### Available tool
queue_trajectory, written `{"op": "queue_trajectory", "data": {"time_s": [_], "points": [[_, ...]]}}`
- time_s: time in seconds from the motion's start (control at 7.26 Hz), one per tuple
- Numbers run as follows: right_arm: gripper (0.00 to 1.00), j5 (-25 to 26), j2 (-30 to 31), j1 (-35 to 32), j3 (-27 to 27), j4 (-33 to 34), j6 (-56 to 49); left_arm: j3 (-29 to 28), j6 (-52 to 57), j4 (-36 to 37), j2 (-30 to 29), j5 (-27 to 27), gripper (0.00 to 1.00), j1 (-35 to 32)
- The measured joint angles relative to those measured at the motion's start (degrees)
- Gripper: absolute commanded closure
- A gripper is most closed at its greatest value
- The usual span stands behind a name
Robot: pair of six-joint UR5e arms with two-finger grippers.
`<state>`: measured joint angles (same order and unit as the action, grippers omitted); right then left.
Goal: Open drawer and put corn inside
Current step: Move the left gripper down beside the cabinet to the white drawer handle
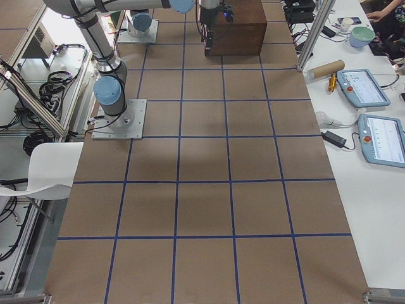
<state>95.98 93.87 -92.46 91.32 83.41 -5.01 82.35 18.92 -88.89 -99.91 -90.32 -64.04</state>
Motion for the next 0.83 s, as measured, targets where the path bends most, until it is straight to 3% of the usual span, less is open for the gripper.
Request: {"op": "queue_trajectory", "data": {"time_s": [0.83], "points": [[0.0,0.0,0.0,0.0,0.0,0.0,0.0,0.2,3.4,5.4,-11.8,3.5,0.0,-0.1]]}}
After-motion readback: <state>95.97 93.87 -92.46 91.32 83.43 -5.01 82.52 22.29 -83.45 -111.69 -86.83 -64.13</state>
